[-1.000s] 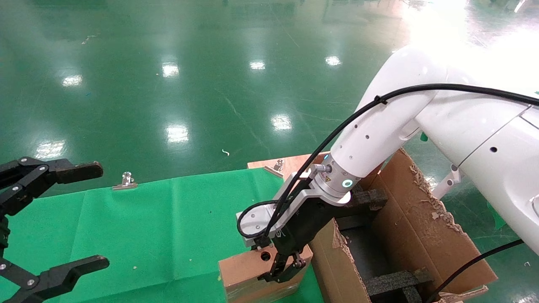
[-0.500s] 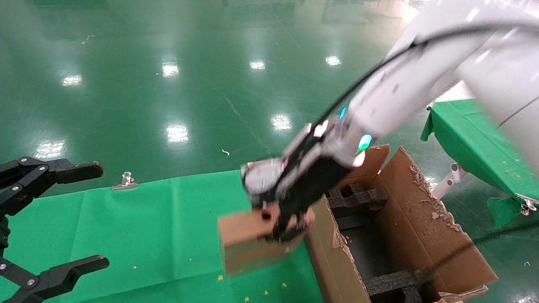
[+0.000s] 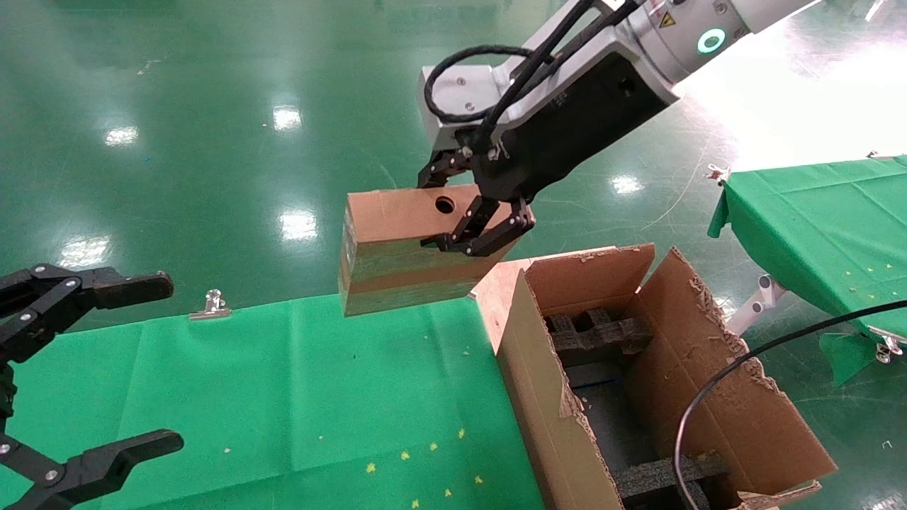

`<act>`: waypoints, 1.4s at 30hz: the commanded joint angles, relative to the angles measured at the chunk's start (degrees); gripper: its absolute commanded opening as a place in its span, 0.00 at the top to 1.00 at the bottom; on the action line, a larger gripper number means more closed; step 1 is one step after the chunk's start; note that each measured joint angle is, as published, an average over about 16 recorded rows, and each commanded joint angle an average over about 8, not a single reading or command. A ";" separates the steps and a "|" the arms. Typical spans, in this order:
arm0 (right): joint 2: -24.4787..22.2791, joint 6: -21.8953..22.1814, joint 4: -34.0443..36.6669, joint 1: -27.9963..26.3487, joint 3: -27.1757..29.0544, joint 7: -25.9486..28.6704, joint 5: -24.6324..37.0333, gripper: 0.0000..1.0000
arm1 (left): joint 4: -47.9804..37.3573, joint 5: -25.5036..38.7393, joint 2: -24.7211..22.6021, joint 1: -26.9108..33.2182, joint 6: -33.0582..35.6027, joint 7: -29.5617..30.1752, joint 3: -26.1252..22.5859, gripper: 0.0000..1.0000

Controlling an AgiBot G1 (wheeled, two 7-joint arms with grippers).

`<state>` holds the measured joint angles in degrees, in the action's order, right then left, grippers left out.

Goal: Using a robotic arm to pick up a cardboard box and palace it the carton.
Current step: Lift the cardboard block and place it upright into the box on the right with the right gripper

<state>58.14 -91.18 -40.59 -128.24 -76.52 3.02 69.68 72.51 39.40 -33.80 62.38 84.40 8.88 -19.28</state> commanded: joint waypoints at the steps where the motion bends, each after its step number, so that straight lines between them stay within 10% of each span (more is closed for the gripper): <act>1: 0.20 0.01 1.24 -1.23 -0.99 -0.86 -1.20 1.00 | 0.00 0.00 0.00 0.00 0.00 0.00 0.00 0.00; 29: -19.17 0.21 0.97 -16.35 -27.90 1.57 -1.31 1.00 | 0.00 -0.02 0.01 0.01 -0.01 -0.01 -0.03 0.00; 42: -27.31 7.49 3.59 -10.66 -30.85 16.40 -5.82 1.00 | 0.00 -0.03 0.02 0.01 -0.02 -0.02 -0.04 0.00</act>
<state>30.34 -83.69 -37.80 -139.17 -107.51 19.78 64.16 72.51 39.37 -33.79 62.39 84.38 8.86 -19.32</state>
